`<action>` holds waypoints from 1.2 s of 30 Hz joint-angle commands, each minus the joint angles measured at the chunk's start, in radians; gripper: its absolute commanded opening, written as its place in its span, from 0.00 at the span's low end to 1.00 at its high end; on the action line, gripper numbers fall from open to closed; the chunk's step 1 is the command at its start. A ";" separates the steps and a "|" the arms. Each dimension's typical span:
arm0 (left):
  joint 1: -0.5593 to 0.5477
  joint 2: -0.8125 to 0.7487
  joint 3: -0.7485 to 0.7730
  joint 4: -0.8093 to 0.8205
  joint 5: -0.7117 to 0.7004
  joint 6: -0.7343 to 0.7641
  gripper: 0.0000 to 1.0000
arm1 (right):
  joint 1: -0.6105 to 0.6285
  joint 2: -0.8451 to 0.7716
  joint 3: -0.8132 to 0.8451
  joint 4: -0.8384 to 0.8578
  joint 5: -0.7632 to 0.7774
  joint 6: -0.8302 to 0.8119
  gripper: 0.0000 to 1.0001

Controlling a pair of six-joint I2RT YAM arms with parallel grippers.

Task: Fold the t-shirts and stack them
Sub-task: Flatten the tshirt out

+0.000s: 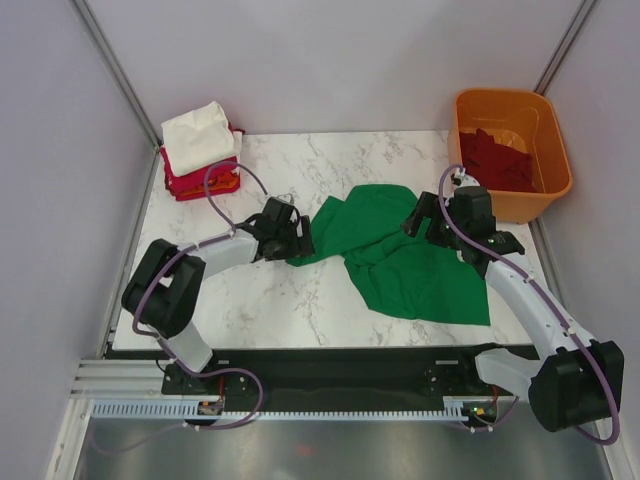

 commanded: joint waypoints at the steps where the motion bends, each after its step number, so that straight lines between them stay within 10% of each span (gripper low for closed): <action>1: -0.003 0.044 0.009 0.030 -0.060 -0.003 0.90 | -0.002 -0.015 0.019 0.012 -0.005 -0.024 0.98; 9: 0.008 0.003 0.037 0.030 -0.060 -0.003 0.90 | 0.010 -0.008 -0.027 0.025 -0.047 -0.006 0.98; 10: 0.013 -0.020 0.033 0.050 0.051 0.017 0.66 | 0.018 -0.006 -0.034 0.026 -0.048 -0.006 0.98; 11: 0.017 -0.046 0.024 0.050 0.060 0.025 0.03 | 0.027 0.000 -0.042 0.026 -0.048 -0.009 0.98; 12: 0.020 -0.081 0.021 0.047 0.093 0.035 0.02 | 0.032 0.000 -0.056 0.023 -0.046 -0.012 0.98; 18: 0.025 -0.146 -0.069 -0.021 0.057 0.072 0.15 | 0.040 0.002 -0.090 0.025 -0.041 -0.009 0.98; 20: 0.025 -0.146 -0.112 -0.018 0.055 0.063 0.02 | 0.043 0.009 -0.085 0.028 -0.043 -0.007 0.98; 28: 0.030 -0.252 -0.145 -0.027 0.027 0.054 0.03 | 0.191 0.017 -0.120 0.038 -0.023 0.016 0.98; 30: 0.034 -0.266 -0.140 -0.039 0.006 0.043 0.53 | 0.250 0.041 -0.139 0.038 0.012 0.022 0.98; 32: 0.042 -0.235 -0.146 -0.036 -0.022 0.034 0.81 | 0.300 0.049 -0.157 0.040 0.047 0.042 0.98; 36: 0.042 -0.175 -0.146 -0.006 -0.019 0.032 0.89 | 0.320 0.035 -0.171 0.046 0.066 0.054 0.98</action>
